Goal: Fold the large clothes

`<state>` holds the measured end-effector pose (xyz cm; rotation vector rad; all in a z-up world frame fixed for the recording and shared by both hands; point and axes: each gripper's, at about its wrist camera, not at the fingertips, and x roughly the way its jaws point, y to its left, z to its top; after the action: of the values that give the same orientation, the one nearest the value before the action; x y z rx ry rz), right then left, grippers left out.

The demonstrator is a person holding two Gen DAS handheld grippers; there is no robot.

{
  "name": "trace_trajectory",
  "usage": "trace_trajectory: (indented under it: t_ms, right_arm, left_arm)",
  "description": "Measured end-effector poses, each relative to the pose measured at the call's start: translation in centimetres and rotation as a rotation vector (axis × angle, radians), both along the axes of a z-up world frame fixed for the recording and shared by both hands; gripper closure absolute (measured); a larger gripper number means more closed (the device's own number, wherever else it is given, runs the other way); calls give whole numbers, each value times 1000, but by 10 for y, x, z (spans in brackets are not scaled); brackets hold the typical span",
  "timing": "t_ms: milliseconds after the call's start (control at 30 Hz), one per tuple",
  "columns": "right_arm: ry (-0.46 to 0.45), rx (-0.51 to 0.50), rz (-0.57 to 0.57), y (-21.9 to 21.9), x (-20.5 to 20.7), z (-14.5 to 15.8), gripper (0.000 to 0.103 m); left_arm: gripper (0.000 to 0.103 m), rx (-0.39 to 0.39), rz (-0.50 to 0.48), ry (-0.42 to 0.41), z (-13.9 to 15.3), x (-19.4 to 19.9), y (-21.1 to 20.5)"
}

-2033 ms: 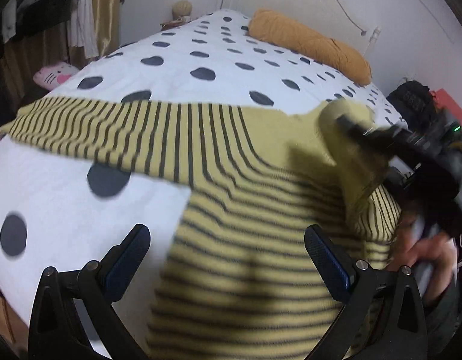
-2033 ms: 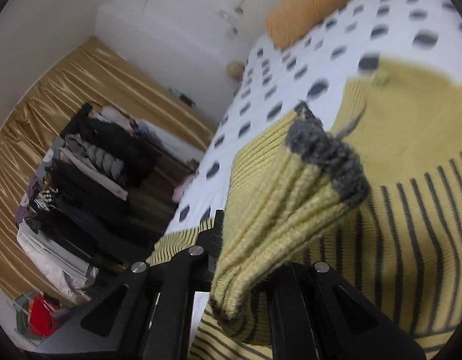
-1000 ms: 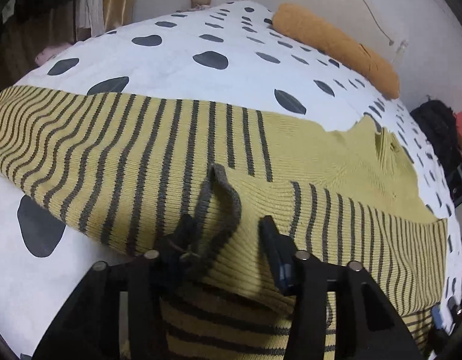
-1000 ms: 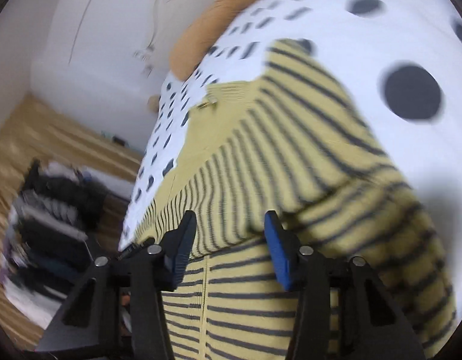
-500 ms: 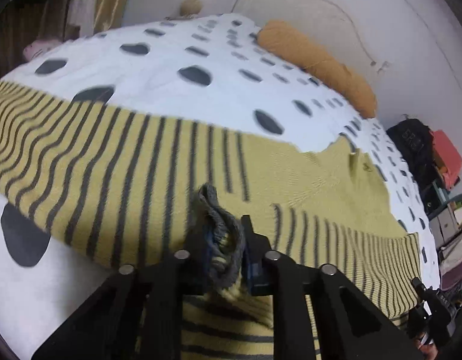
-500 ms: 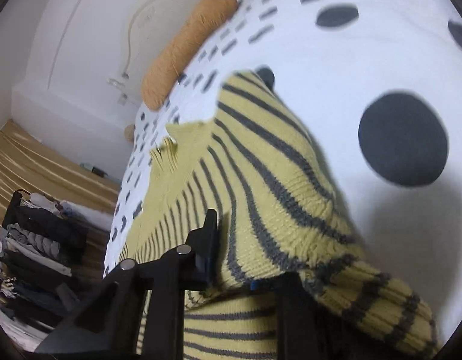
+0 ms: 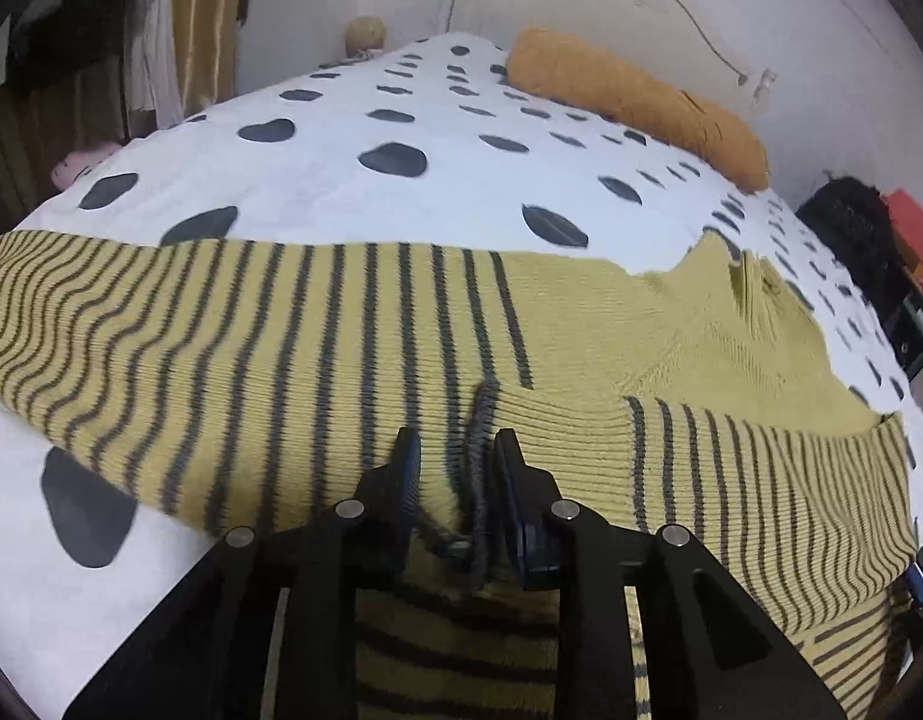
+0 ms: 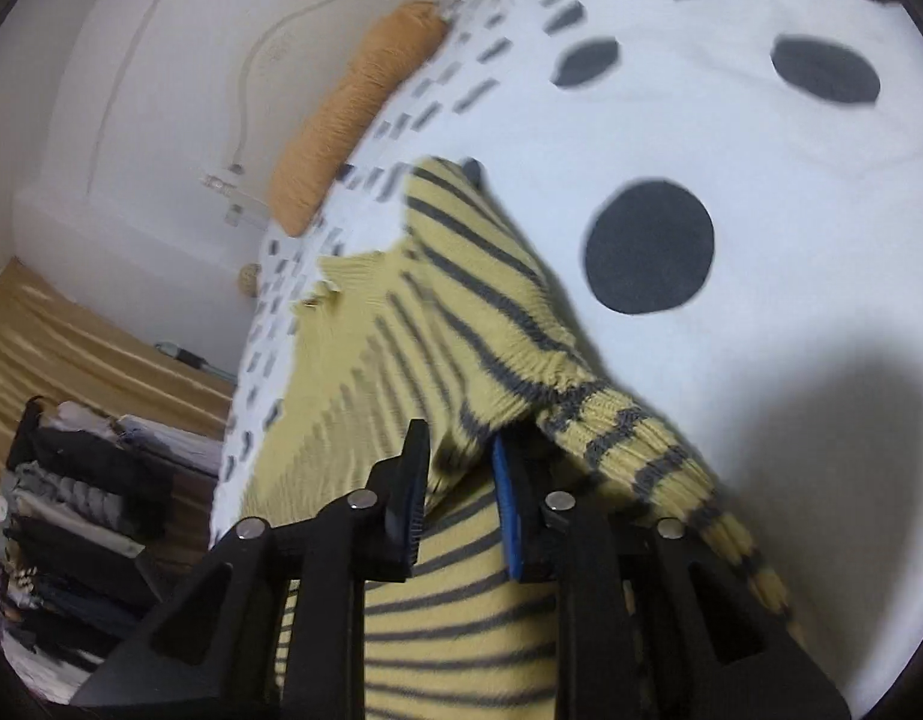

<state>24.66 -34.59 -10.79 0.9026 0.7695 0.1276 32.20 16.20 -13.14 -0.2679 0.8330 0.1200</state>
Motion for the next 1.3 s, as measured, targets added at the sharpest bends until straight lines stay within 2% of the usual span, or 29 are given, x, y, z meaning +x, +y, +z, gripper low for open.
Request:
trace_trajectory:
  t_ms: [100, 200, 233, 300, 367, 400, 433, 467, 533, 567, 600, 700, 800, 900, 1000, 1167, 1300]
  right_arm:
    - [-93, -60, 39, 12, 8, 25, 77]
    - [-101, -88, 59, 29, 37, 42, 76]
    - [-123, -101, 83, 35, 49, 46, 71]
    - [-113, -150, 70, 39, 70, 42, 60]
    - [-26, -142, 24, 31, 97, 16, 60]
    - [45, -148, -2, 24, 107, -1, 66]
    - [107, -176, -29, 14, 115, -22, 88]
    - [124, -206, -39, 10, 118, -30, 103]
    - [94, -175, -58, 0, 111, -32, 103]
    - [86, -160, -71, 0, 106, -27, 103]
    - [70, -153, -72, 3, 100, -21, 99]
    - [17, -130, -11, 21, 87, -8, 93]
    - [-10, -113, 81, 50, 73, -4, 88]
    - [8, -76, 146, 78, 68, -12, 80]
    - [28, -50, 192, 105, 68, -21, 80]
    - [14, -64, 198, 121, 68, -27, 80]
    - [-8, -41, 188, 119, 60, -33, 79]
  left_arm:
    - [78, -3, 45, -26, 12, -13, 21]
    - [78, -11, 80, -30, 20, -25, 48]
    - [78, -15, 94, -30, 21, -29, 59]
    - [76, -36, 122, -19, 21, -35, 80]
    - [74, -53, 153, -3, 20, -43, 103]
    - [72, -52, 173, 10, 19, -47, 116]
    - [72, -49, 186, 19, 18, -51, 126]
    - [72, -47, 200, 27, 17, -56, 139]
    - [69, -40, 256, 33, 20, -67, 170]
    - [58, -45, 281, 31, 20, -71, 182]
    - [44, -57, 302, 23, 22, -76, 196]
    - [29, -95, 408, -26, 30, -99, 250]
    - [29, -142, 496, -27, 29, -112, 300]
    - [29, -257, 577, -37, 21, -121, 352]
    - [29, -380, 617, -71, 12, -124, 391]
    - [29, -412, 637, -96, 13, -105, 431]
    - [31, -509, 655, -139, 4, -93, 454]
